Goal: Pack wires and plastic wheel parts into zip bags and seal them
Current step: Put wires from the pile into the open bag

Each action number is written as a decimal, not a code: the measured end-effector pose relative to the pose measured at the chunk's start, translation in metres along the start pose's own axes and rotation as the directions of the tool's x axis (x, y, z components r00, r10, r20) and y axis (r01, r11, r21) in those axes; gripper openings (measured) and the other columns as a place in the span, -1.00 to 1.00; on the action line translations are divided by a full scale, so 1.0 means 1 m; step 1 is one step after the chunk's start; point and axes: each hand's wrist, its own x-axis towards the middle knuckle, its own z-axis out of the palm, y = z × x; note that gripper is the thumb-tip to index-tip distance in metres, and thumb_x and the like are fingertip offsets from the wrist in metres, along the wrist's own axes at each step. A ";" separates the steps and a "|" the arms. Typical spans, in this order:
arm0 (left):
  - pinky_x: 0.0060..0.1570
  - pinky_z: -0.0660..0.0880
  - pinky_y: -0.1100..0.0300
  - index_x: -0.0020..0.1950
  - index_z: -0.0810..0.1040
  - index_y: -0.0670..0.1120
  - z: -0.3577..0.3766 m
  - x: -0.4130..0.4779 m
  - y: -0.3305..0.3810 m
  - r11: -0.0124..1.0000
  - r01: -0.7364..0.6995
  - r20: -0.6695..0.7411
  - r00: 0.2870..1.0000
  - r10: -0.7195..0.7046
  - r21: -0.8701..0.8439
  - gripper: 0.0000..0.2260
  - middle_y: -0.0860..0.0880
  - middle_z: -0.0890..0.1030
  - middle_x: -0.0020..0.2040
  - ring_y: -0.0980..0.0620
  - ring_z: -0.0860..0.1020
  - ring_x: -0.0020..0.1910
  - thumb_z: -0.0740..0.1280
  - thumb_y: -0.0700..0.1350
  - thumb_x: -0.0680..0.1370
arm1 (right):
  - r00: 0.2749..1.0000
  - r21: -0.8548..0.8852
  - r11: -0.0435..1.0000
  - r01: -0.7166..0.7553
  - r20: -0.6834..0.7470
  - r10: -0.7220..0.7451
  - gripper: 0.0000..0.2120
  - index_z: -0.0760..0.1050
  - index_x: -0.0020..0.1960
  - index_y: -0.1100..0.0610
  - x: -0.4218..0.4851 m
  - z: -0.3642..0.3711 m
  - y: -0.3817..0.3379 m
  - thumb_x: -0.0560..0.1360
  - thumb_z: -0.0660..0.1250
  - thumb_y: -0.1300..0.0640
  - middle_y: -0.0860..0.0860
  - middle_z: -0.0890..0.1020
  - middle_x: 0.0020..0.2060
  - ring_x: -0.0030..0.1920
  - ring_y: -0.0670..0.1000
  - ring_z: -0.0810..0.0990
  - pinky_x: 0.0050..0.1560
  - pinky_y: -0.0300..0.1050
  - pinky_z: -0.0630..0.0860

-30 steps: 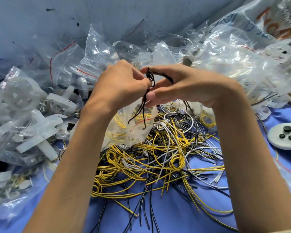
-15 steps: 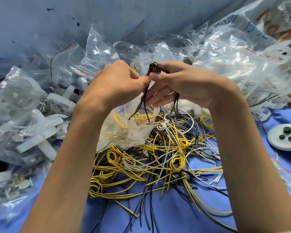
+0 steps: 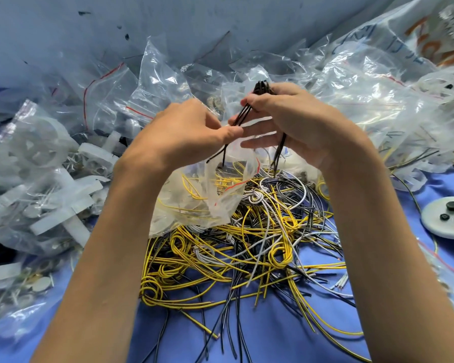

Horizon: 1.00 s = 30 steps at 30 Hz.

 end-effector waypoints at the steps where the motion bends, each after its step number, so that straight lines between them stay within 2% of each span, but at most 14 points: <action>1: -0.16 0.47 0.09 -0.14 0.67 -0.09 -0.001 0.000 -0.001 1.000 -0.014 0.012 1.000 0.014 -0.007 -0.58 -0.16 0.64 -0.20 -0.11 0.58 -0.10 0.30 0.26 0.47 | 0.999 0.053 0.998 0.015 -0.031 -0.013 -0.85 0.40 -0.08 0.14 0.001 0.000 -0.001 0.62 0.11 0.25 0.12 0.66 -0.24 -0.24 0.08 0.68 -0.07 0.02 0.64; 4: -0.05 0.51 0.04 -0.15 0.67 -0.06 -0.005 -0.003 0.000 0.995 -0.070 0.099 0.992 0.077 -0.076 -0.65 -0.12 0.65 -0.20 -0.06 0.58 -0.17 0.34 0.23 0.45 | 0.995 0.263 0.963 0.067 -0.089 -0.045 -0.81 0.36 -0.04 0.18 0.001 -0.002 -0.006 0.58 0.00 0.34 0.11 0.62 -0.40 -0.31 0.14 0.67 -0.11 0.09 0.64; 6: -0.17 0.48 0.13 -0.17 0.68 0.02 -0.008 -0.007 0.003 0.986 -0.108 0.168 0.977 0.129 -0.126 -0.69 0.00 0.65 -0.28 0.05 0.52 -0.30 0.37 0.24 0.39 | 0.996 0.351 0.933 0.073 -0.076 -0.049 -0.81 0.37 -0.02 0.20 -0.001 -0.004 -0.008 0.57 0.00 0.35 0.09 0.50 -0.44 -0.45 0.03 0.58 -0.25 0.05 0.64; 7: -0.26 0.42 0.20 -0.17 0.69 0.06 -0.009 -0.009 0.003 0.982 -0.124 0.193 0.970 0.150 -0.140 -0.72 0.06 0.61 -0.35 0.10 0.47 -0.35 0.39 0.25 0.36 | 0.997 0.345 0.937 0.064 -0.061 -0.045 -0.81 0.39 -0.02 0.20 -0.001 -0.005 -0.008 0.56 0.01 0.33 0.05 0.45 -0.44 -0.51 -0.05 0.48 -0.35 -0.06 0.61; 9: -0.42 0.31 0.37 -0.14 0.70 0.08 -0.011 -0.011 0.004 0.979 -0.150 0.211 0.961 0.177 -0.138 -0.76 0.13 0.53 -0.45 0.22 0.39 -0.47 0.46 0.19 0.33 | 0.999 0.203 0.978 0.039 -0.041 -0.031 -0.80 0.44 -0.07 0.17 -0.001 -0.007 -0.007 0.55 0.05 0.30 -0.02 0.37 -0.46 -0.55 -0.13 0.29 -0.54 -0.29 0.38; 11: -0.50 0.25 0.46 -0.09 0.70 0.06 -0.013 -0.010 0.002 0.979 -0.165 0.173 0.968 0.184 -0.121 -0.82 0.13 0.55 -0.42 0.25 0.41 -0.49 0.50 0.05 0.35 | 1.000 -0.051 0.999 0.018 -0.023 -0.019 -0.81 0.49 -0.10 0.17 0.000 -0.007 -0.006 0.53 0.10 0.26 -0.04 0.33 -0.44 -0.53 -0.14 0.22 -0.58 -0.35 0.18; 13: -0.42 0.31 0.42 -0.03 0.69 0.08 -0.013 -0.008 -0.001 0.981 -0.171 0.116 0.976 0.182 -0.096 -0.84 0.08 0.60 -0.30 0.24 0.41 -0.47 0.46 -0.10 0.41 | 1.000 -0.331 0.944 0.009 0.007 -0.007 -0.81 0.53 -0.02 0.23 -0.001 -0.004 -0.006 0.51 0.16 0.22 -0.03 0.35 -0.38 -0.47 -0.13 0.27 -0.53 -0.33 0.21; 15: -0.37 0.35 0.36 -0.02 0.67 0.10 -0.012 -0.007 -0.001 0.984 -0.153 0.076 0.984 0.160 -0.090 -0.77 0.07 0.63 -0.23 0.24 0.42 -0.45 0.36 -0.18 0.43 | 0.998 -0.495 0.868 0.033 0.063 -0.002 -0.78 0.54 0.05 0.24 -0.005 -0.003 -0.007 0.52 0.17 0.21 -0.03 0.40 -0.33 -0.35 -0.11 0.36 -0.40 -0.30 0.36; 18: -0.51 0.27 0.46 -0.16 0.63 0.11 -0.010 -0.006 0.000 0.985 -0.139 0.054 0.988 0.145 -0.102 -0.78 0.20 0.56 -0.43 0.23 0.40 -0.49 0.29 -0.20 0.41 | 0.973 -0.571 0.806 0.155 0.230 -0.024 -0.77 0.50 -0.14 0.05 -0.017 -0.001 -0.010 0.60 0.12 0.22 0.03 0.41 -0.25 -0.27 -0.10 0.46 -0.27 -0.26 0.54; 20: -0.57 0.22 0.47 -0.27 0.58 0.11 -0.010 -0.006 0.001 0.983 -0.140 0.032 0.989 0.145 -0.115 -0.79 0.19 0.50 -0.49 0.22 0.38 -0.51 0.29 -0.21 0.40 | 0.967 -0.620 0.766 0.172 0.254 -0.011 -0.71 0.45 -0.22 0.00 -0.022 -0.002 -0.012 0.64 0.11 0.15 0.04 0.46 -0.23 -0.39 -0.21 0.53 -0.40 -0.34 0.51; 23: -0.56 0.23 0.48 -0.19 0.62 0.11 -0.011 -0.006 0.001 0.981 -0.156 0.021 0.987 0.159 -0.118 -0.77 0.08 0.58 -0.32 0.25 0.39 -0.50 0.30 -0.23 0.40 | 0.979 -0.772 0.617 0.151 0.203 0.014 -0.65 0.41 -0.33 0.02 -0.024 -0.005 -0.016 0.62 0.15 0.00 -0.05 0.57 -0.47 -0.63 -0.22 0.45 -0.59 -0.43 0.29; 25: -0.54 0.25 0.49 -0.06 0.64 0.09 -0.010 -0.006 0.001 0.980 -0.154 0.017 0.987 0.157 -0.126 -0.74 0.07 0.61 -0.23 0.28 0.41 -0.49 0.30 -0.23 0.40 | 0.982 -0.871 0.469 0.146 0.184 0.035 -0.55 0.41 -0.39 0.09 -0.024 -0.005 -0.016 0.55 0.18 -0.17 -0.06 0.47 -0.62 -0.65 -0.16 0.38 -0.59 -0.30 0.27; 27: -0.45 0.32 0.45 0.07 0.63 0.07 -0.010 -0.006 0.001 0.981 -0.147 0.008 0.989 0.149 -0.125 -0.69 0.07 0.64 -0.15 0.30 0.44 -0.46 0.30 -0.22 0.41 | 0.982 -0.912 0.384 0.144 0.178 0.055 -0.52 0.42 -0.35 0.13 -0.024 -0.004 -0.014 0.51 0.20 -0.24 -0.04 0.42 -0.56 -0.54 -0.08 0.37 -0.48 -0.15 0.23; 30: -0.39 0.33 0.38 0.08 0.63 0.06 -0.011 -0.006 0.002 0.980 -0.149 -0.005 0.989 0.149 -0.133 -0.70 0.07 0.64 -0.13 0.29 0.44 -0.44 0.30 -0.20 0.41 | 0.975 -0.923 0.340 0.179 0.213 0.067 -0.73 0.45 -0.20 0.12 -0.025 -0.001 -0.015 0.57 0.19 -0.02 -0.02 0.44 -0.43 -0.42 -0.03 0.39 -0.42 -0.10 0.24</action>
